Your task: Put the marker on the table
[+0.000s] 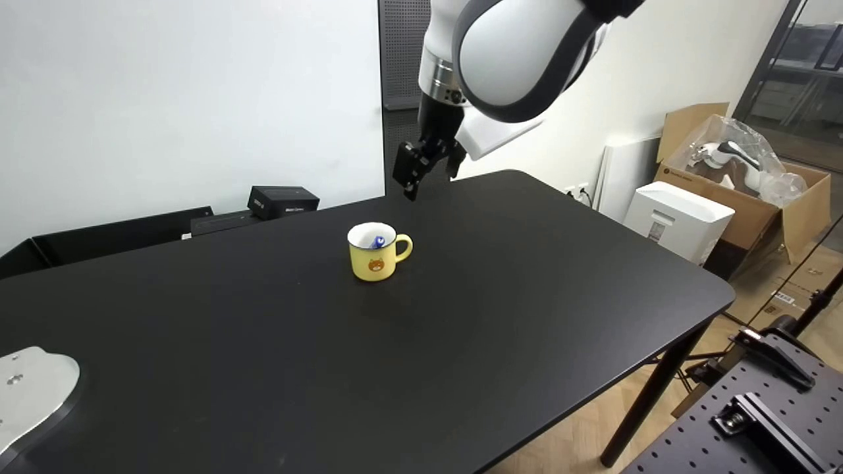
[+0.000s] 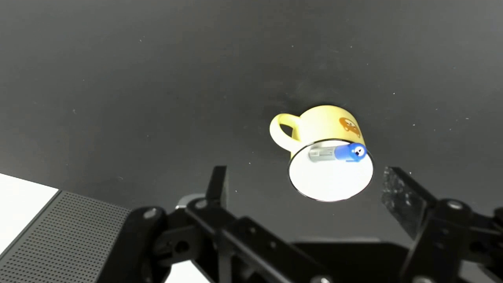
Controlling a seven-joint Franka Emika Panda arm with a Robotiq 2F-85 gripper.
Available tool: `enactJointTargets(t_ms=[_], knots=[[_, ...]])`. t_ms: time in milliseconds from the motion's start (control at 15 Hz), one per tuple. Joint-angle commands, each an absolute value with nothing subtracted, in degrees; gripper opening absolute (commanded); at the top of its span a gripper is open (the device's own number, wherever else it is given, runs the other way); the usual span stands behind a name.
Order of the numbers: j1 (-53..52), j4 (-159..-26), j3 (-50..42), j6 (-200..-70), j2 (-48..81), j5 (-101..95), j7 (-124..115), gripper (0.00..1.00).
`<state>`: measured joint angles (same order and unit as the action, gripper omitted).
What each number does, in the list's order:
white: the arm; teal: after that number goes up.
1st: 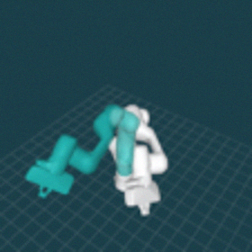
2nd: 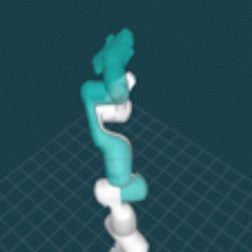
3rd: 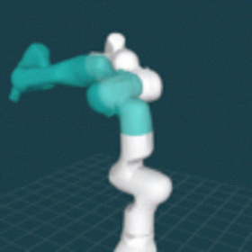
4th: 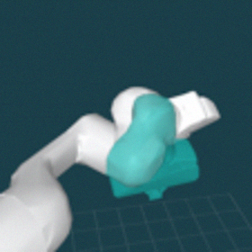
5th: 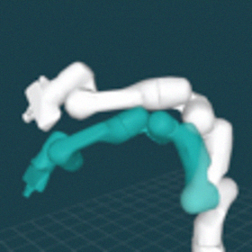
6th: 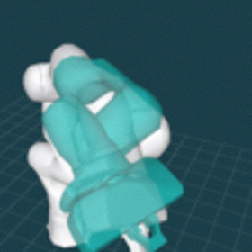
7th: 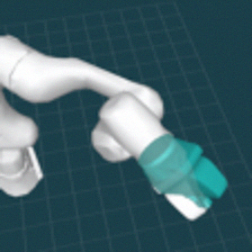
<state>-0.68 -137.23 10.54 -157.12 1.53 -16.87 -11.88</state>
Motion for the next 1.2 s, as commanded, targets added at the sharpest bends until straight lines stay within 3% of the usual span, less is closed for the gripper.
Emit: enactJointTargets(t_ms=[0,600,1133], knots=[[-4.2,-130.2,8.6,-153.2,7.0,-18.1,-12.4,1.00],[-7.5,-131.8,5.6,-152.2,5.7,-20.7,-15.2,1.00],[-10.9,-128.2,4.5,-153.0,13.8,-24.1,-14.7,1.00]])
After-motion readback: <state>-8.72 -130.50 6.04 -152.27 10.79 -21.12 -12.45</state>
